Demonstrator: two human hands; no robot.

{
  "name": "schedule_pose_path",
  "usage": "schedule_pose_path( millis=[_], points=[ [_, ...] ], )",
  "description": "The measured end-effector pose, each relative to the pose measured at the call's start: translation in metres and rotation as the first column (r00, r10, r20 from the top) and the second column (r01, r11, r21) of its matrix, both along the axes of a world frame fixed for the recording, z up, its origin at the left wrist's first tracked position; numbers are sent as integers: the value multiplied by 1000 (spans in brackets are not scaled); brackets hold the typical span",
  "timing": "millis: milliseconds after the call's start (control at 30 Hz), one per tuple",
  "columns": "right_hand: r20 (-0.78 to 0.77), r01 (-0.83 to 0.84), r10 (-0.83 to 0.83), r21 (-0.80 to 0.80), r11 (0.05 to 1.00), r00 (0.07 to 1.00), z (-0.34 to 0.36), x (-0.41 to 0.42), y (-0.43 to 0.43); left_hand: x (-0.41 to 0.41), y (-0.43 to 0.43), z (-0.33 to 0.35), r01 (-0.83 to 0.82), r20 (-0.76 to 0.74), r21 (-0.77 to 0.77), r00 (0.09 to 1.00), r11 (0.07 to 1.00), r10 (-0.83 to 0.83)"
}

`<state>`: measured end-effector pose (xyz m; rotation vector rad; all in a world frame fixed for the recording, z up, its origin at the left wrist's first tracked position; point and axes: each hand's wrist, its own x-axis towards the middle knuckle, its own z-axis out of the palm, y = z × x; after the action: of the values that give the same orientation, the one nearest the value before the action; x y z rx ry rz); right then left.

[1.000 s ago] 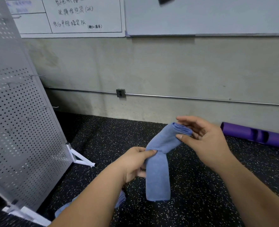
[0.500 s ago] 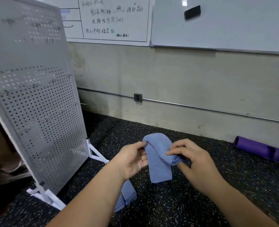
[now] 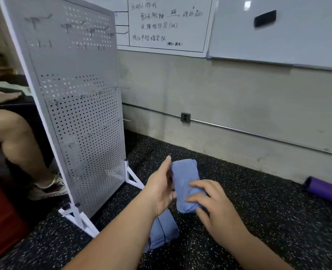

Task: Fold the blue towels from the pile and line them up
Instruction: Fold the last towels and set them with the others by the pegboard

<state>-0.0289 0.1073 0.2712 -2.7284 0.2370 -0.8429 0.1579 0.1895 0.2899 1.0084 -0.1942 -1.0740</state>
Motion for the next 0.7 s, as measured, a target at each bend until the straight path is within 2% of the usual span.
schedule_pose_path(
  millis=[133, 200, 267, 300, 367, 433, 533, 600, 667, 700],
  points=[
    [-33, -68, 68, -1, 998, 997, 0, 18, 6, 10, 13, -6, -29, 184, -5, 983, 1000, 29],
    [-28, -65, 68, 100, 993, 997, 2, 26, 10, 19, 19, -12, -87, 273, 15, 959, 996, 80],
    [48, -4, -10, 282, 959, 999, 6, 36, 11, 28, 26, -13, -111, 399, 7, 912, 994, 99],
    [85, 26, -64, 393, 919, 994, 8, 42, 9, 32, 29, -13, -98, 442, -14, 892, 995, 94],
    [64, 50, -118, 639, 768, 991, 10, 53, 1, 35, 34, -11, -35, 476, -56, 878, 998, 58],
    [-13, 33, -37, 784, 620, 999, 9, 60, -8, 38, 37, -11, 44, 491, -70, 871, 997, -4],
    [-43, -15, 88, 820, 573, 995, 9, 68, -12, 41, 39, -14, 104, 487, -54, 871, 993, -65],
    [-16, -26, 67, 818, 575, 998, 10, 75, -12, 42, 38, -18, 86, 484, -28, 873, 996, -62],
    [6, -4, -1, 801, 599, 1000, 9, 80, -12, 45, 33, -24, -13, 582, 18, 813, 1000, 0],
    [7, 19, -40, 794, 607, 999, 8, 83, -12, 47, 29, -28, -99, 663, 45, 747, 994, 44]
  ],
)
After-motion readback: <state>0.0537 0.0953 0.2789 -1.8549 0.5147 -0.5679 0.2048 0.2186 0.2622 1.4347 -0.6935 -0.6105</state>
